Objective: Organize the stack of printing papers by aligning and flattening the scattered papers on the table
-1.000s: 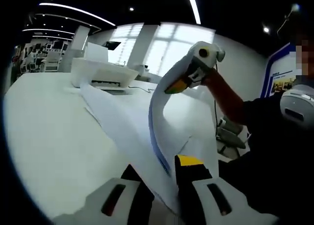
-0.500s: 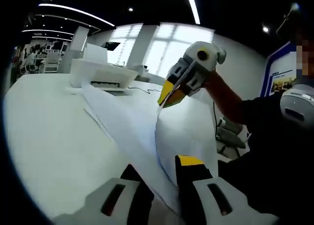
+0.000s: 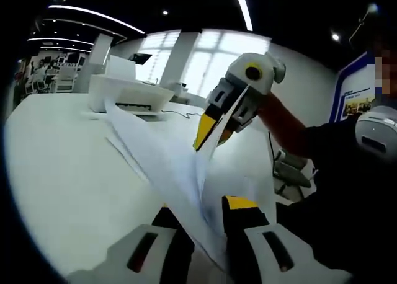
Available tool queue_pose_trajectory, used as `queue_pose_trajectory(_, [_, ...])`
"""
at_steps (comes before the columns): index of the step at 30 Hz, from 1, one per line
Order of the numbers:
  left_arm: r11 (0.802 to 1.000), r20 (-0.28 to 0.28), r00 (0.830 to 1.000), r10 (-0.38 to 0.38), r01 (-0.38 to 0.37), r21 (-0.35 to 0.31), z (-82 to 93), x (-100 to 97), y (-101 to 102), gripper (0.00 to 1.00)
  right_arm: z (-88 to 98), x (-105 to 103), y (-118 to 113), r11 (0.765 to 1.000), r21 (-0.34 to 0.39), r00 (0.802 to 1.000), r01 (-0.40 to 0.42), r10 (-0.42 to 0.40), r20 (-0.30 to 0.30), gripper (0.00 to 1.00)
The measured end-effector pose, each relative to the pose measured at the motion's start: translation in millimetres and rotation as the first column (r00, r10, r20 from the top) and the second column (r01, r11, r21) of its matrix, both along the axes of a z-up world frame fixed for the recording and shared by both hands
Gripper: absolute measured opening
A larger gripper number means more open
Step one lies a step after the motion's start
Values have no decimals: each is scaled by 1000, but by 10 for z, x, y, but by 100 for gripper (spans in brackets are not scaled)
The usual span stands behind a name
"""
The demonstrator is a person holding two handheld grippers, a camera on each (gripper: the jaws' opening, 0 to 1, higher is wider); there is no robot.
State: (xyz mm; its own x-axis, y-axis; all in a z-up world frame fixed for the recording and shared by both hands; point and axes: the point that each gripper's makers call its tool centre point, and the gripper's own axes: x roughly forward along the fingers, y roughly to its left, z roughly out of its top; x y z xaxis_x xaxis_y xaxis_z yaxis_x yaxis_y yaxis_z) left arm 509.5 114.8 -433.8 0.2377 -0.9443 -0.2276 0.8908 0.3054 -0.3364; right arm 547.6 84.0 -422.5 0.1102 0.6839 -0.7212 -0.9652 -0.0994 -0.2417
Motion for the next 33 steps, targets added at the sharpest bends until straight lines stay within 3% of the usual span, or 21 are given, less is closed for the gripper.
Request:
queue_pose_trajectory(13, [1000, 5, 1000, 4, -4, 0, 10, 44, 37, 21, -14, -44, 146, 1000, 14, 998, 9, -8, -59, 0])
queue_pose_trajectory(33, [1000, 13, 1000, -4, 4, 16, 11, 121, 58, 21, 33, -112, 323, 1000, 16, 998, -25, 25, -57, 0])
